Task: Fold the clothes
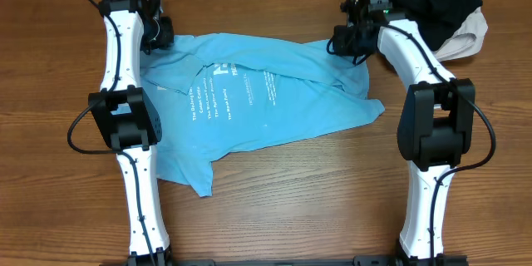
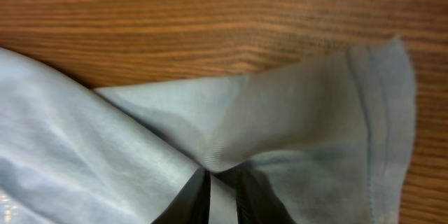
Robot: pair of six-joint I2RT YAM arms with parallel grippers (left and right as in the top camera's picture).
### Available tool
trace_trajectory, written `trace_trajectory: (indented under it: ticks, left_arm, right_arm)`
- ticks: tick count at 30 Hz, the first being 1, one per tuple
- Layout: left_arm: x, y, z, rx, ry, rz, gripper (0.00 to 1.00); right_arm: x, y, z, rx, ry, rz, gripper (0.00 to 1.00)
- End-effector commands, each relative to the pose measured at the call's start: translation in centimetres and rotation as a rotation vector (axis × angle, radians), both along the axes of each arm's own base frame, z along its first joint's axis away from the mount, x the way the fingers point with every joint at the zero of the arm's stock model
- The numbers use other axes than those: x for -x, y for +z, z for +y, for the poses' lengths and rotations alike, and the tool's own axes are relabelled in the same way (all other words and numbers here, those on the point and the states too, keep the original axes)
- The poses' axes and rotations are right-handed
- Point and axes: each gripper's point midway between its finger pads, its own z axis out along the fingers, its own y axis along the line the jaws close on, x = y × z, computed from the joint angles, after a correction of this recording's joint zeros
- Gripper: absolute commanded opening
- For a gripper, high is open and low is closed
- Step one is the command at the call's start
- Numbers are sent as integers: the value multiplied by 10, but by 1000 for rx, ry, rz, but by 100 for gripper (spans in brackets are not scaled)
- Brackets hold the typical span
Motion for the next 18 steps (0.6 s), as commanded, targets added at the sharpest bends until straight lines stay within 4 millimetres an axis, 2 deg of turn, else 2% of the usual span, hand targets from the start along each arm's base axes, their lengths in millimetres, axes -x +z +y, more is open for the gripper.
trace_trajectory:
  ticks: [1,6,13,18]
  left_arm:
    - [7,-31,13,-62,47,58,4]
    - [3,-29,36,-146,85,40,4]
    - [-16,-21,62,-175,131,-54,4]
    - [-24,-16,79,-235,164,-93,4]
  right_arm:
    - [4,-19,-1,-3,-4,35,16]
    - [6,-41,-7,19,-42,68,17]
    - [7,-64,-26,92,-136,105,17]
    - [9,-75,-55,152,-309,137,17]
